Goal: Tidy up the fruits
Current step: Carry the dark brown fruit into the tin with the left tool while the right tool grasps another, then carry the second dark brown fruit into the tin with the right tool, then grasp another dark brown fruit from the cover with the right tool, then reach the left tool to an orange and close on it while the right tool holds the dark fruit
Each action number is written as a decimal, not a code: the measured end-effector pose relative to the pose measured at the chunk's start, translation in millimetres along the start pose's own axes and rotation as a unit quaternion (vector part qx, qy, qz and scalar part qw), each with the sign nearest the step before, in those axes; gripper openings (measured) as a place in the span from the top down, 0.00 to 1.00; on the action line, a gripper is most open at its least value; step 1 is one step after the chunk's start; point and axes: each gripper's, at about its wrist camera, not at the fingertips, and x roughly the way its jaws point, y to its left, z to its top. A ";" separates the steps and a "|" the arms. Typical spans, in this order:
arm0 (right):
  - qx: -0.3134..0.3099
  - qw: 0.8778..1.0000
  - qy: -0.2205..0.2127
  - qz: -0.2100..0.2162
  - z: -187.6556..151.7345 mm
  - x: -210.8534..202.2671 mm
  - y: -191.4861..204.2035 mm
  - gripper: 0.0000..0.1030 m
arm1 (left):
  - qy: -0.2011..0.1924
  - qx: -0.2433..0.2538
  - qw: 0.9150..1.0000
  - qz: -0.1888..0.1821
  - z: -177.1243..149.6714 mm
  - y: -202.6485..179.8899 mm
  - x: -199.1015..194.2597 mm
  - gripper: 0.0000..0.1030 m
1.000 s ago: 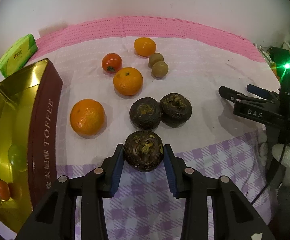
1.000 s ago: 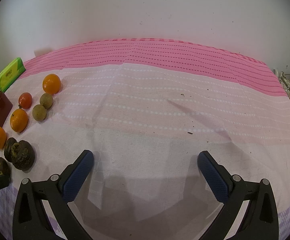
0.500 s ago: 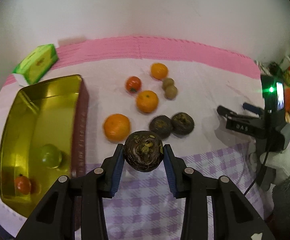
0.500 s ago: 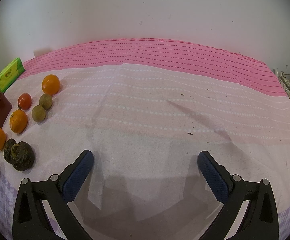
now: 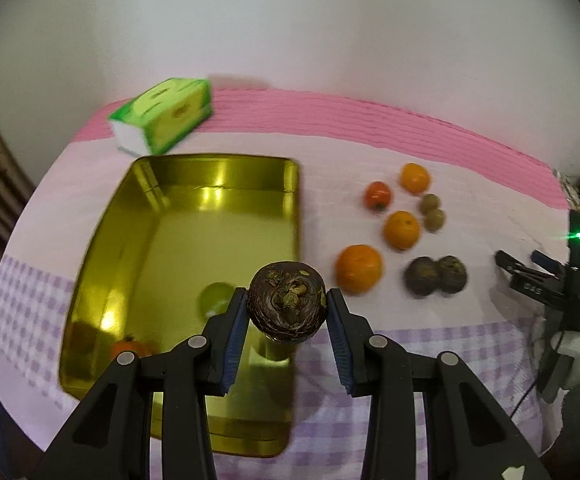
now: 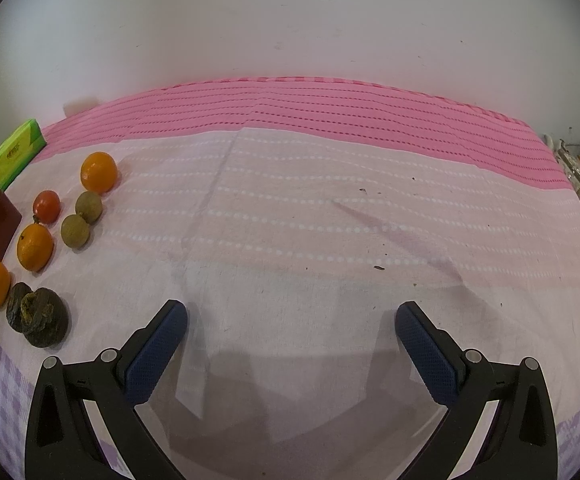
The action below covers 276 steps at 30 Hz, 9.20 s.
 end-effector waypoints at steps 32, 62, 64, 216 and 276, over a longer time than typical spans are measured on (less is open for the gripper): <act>-0.104 0.992 0.016 0.071 -40.7 -33.7 97.7 0.04 | 0.042 -0.045 0.997 0.036 -36.9 66.0 17.9 0.66; -0.144 0.985 -0.003 0.097 -19.9 -30.4 137.8 0.59 | 0.063 -0.042 0.995 0.061 -39.5 76.8 39.7 0.64; -0.144 0.985 -0.002 0.097 -20.0 -30.6 137.7 0.59 | 0.063 -0.042 0.995 0.061 -39.6 76.8 39.5 0.64; -0.144 0.982 -0.011 0.125 -13.5 -26.8 170.4 0.64 | -0.023 -0.092 0.983 0.158 -39.5 130.2 -20.5 0.06; -0.017 0.999 -0.030 0.019 -3.9 -16.4 -13.4 0.63 | 0.092 0.050 0.994 -0.010 28.2 -76.7 87.8 0.46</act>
